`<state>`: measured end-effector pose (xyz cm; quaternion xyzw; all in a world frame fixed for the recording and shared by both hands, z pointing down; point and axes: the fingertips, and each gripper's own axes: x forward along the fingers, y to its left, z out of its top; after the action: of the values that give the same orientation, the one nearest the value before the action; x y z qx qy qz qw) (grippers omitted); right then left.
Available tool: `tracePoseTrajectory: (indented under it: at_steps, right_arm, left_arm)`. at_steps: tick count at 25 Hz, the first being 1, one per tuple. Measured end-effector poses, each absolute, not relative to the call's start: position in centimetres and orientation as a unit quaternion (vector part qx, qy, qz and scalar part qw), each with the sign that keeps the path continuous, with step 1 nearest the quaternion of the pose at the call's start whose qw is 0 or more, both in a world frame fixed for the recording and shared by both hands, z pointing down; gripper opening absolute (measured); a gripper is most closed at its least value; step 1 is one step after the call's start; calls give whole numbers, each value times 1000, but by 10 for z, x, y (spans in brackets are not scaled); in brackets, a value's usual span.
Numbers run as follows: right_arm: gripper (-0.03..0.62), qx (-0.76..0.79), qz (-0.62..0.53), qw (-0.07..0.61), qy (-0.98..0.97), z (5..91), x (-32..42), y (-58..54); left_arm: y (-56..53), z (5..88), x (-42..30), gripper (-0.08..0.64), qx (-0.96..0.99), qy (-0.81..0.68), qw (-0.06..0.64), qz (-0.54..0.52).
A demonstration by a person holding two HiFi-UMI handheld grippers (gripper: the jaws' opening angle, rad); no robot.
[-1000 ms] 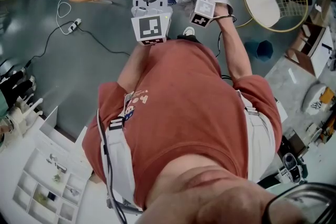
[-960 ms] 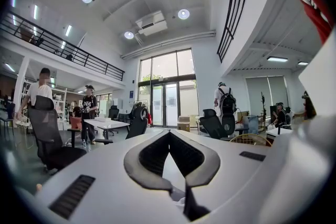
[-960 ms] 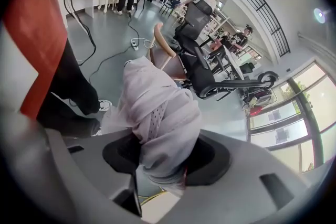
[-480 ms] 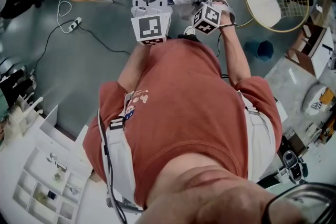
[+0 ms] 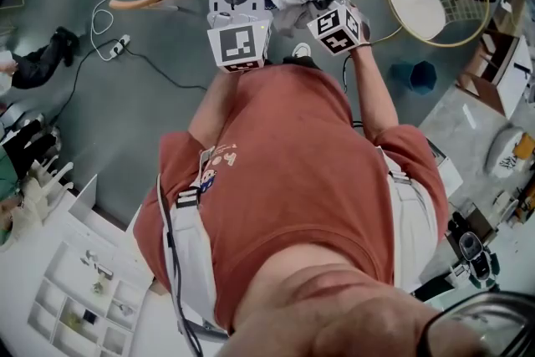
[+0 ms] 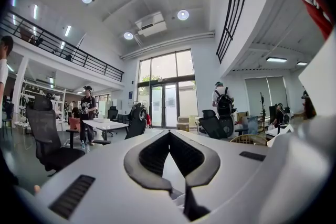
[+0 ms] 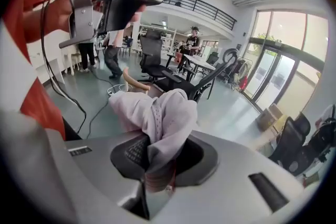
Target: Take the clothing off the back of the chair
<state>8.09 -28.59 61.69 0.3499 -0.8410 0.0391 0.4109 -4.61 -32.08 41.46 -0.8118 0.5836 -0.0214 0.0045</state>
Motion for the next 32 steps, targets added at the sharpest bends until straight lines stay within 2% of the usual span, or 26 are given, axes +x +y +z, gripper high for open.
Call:
tracePoseTrajectory:
  at_steps: [14, 25, 32]
  right_arm:
    - [94, 435, 76, 271, -855, 533, 95, -294]
    - [94, 497, 26, 174, -849, 429, 116, -307]
    - [94, 549, -27, 111, -828, 352, 145, -316]
  left_arm:
    - [-321, 400, -39, 15, -818, 575, 14, -7]
    - [-323, 374, -35, 15, -822, 569, 17, 16]
    - [-331, 338, -38, 15, -819, 571, 44, 43]
